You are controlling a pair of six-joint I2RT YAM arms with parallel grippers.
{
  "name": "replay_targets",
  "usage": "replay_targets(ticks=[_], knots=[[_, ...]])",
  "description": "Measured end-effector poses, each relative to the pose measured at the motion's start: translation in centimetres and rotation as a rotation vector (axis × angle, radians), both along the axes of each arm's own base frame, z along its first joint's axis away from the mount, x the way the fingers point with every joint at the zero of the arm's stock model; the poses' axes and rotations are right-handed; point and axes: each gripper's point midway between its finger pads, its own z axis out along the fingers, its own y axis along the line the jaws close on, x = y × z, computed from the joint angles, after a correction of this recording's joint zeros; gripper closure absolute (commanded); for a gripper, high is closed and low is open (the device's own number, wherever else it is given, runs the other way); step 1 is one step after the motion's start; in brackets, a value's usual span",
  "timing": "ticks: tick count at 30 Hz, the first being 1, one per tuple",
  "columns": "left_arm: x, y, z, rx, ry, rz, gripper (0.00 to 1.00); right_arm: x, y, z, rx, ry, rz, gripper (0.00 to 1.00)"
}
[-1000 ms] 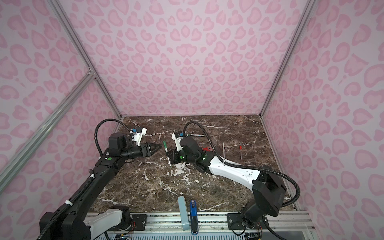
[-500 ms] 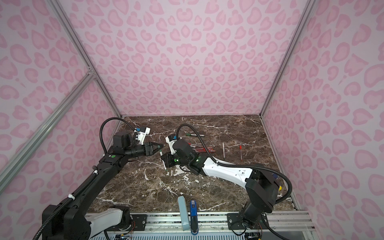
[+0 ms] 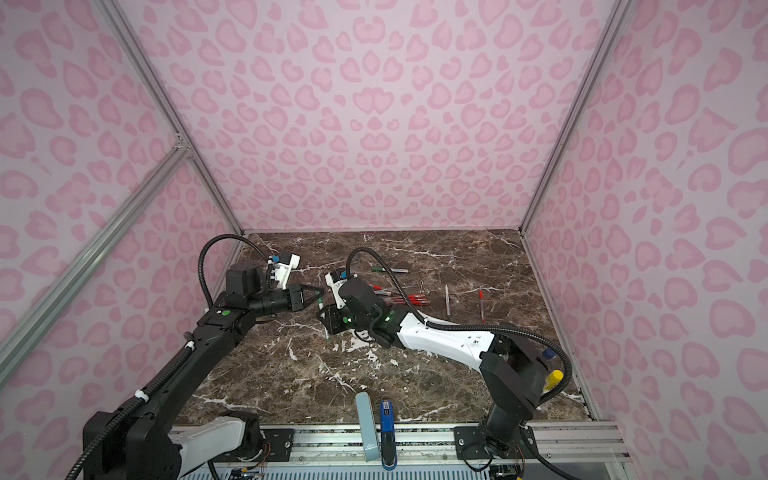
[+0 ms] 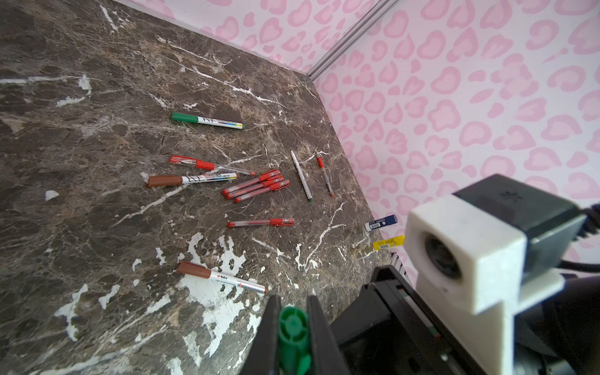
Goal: Open the pen caps
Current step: 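Carry the marker's green cap between the left gripper fingers and close, then pull the right gripper away from the left, drawing the marker out of its cap, then lower the green cap and open the left gripper while the right arm withdraws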
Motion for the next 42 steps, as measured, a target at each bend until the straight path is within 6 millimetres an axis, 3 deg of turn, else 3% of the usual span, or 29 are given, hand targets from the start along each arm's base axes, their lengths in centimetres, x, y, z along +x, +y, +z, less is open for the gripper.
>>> replay_targets(ticks=[6, 20, 21, 23, 25, 27, 29, 33, 37, 42], knots=[[-0.2, 0.1, -0.2, 0.004, 0.005, 0.003, 0.97, 0.3, 0.4, -0.4, -0.003, 0.003, 0.015, 1.00], [-0.7, 0.7, -0.4, 0.039, 0.102, -0.006, 0.97, -1.1, 0.0, -1.4, 0.092, -0.018, 0.032, 1.00], [-0.2, 0.9, 0.2, 0.043, 0.089, 0.006, 0.97, -1.6, -0.2, -1.7, 0.089, -0.003, 0.047, 1.00], [1.7, 1.9, 2.2, 0.066, 0.001, 0.064, 0.97, -2.7, -1.4, -4.4, 0.021, 0.061, 0.036, 1.00], [2.4, 2.2, 3.0, 0.077, -0.040, 0.085, 0.97, -3.1, -2.5, -6.5, -0.042, 0.107, 0.027, 1.00], [2.5, 2.2, 2.5, 0.091, -0.023, 0.085, 0.97, -2.9, -3.0, -6.6, -0.052, 0.108, 0.009, 1.00], [4.2, 2.8, 2.3, 0.132, -0.011, 0.114, 0.97, -3.2, -4.1, -5.9, -0.051, 0.102, -0.002, 1.00], [6.4, 4.0, -0.9, 0.221, 0.055, 0.167, 0.97, -2.8, -6.2, -4.5, -0.034, 0.075, -0.037, 1.00], [7.4, 5.2, -5.4, 0.335, 0.167, 0.198, 0.97, -2.3, -9.7, -3.8, -0.048, 0.050, -0.121, 1.00], [9.2, 6.5, -9.2, 0.482, 0.236, 0.208, 0.97, -2.4, -13.7, -3.7, -0.086, 0.049, -0.191, 1.00]])
